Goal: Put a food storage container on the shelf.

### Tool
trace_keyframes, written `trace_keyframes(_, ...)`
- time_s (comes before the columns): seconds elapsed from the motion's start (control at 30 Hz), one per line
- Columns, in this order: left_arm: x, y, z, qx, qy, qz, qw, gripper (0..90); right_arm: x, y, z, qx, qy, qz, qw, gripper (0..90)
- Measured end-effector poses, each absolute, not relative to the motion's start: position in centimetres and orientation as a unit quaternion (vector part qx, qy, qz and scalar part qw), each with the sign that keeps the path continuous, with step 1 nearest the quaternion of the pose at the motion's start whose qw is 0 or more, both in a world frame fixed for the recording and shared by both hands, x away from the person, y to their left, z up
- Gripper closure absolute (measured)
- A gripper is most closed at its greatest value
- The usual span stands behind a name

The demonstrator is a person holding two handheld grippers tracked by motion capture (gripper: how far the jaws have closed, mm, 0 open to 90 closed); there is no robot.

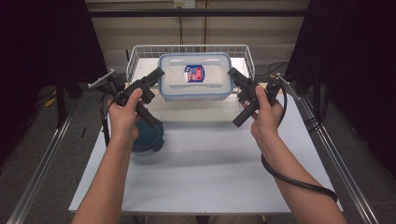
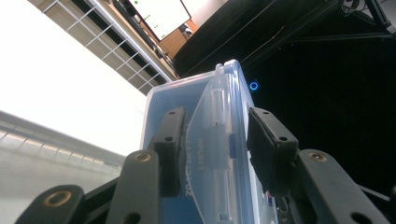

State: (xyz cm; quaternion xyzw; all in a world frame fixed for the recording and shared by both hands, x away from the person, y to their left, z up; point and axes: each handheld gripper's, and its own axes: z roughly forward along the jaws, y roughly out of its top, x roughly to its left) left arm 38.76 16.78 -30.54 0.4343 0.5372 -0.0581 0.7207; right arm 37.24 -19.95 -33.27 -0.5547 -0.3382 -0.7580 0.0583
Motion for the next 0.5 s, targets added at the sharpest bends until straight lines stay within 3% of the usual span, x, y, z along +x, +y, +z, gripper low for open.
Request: trace_keyframes(0.5,42.7,16.3,-30.3,0.412,0.549,-0.053,0.725,59.2,40.4,-19.5,-33.1,-0.575,-0.313,-0.754,0.059,60.2)
